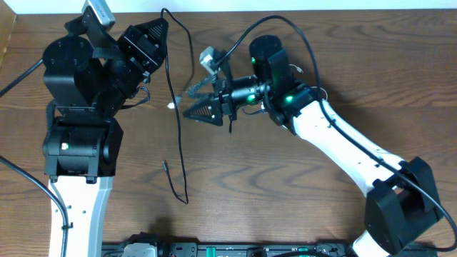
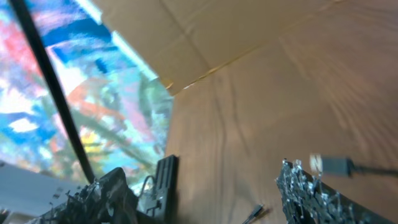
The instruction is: Untangle cables
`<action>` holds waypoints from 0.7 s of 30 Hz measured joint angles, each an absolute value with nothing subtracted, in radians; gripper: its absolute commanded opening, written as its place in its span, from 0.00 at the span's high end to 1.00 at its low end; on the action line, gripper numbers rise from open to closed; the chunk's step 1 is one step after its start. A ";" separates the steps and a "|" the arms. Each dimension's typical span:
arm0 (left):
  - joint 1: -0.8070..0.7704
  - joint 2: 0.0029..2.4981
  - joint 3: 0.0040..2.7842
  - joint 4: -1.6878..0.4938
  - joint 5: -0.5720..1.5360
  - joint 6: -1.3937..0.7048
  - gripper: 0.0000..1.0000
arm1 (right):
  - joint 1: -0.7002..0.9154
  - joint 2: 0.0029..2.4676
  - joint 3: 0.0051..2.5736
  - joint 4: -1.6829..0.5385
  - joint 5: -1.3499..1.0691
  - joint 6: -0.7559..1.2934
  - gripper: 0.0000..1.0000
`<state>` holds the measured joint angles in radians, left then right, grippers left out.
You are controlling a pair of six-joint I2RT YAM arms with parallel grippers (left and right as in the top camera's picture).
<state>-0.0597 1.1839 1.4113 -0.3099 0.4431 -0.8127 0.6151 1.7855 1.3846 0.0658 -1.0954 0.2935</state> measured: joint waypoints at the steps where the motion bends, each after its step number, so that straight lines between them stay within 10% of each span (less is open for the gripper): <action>1: -0.060 1.185 1.411 -0.310 0.443 -0.812 0.92 | 0.619 1.791 1.385 0.082 -1.116 0.297 0.27; 14: -0.060 1.204 1.411 -0.320 0.443 -0.808 0.93 | 0.622 1.823 1.385 0.115 -1.393 0.255 0.29; 21: -0.060 1.205 1.411 -0.348 0.443 -0.807 0.92 | 0.678 1.867 1.385 0.121 -1.322 0.245 0.48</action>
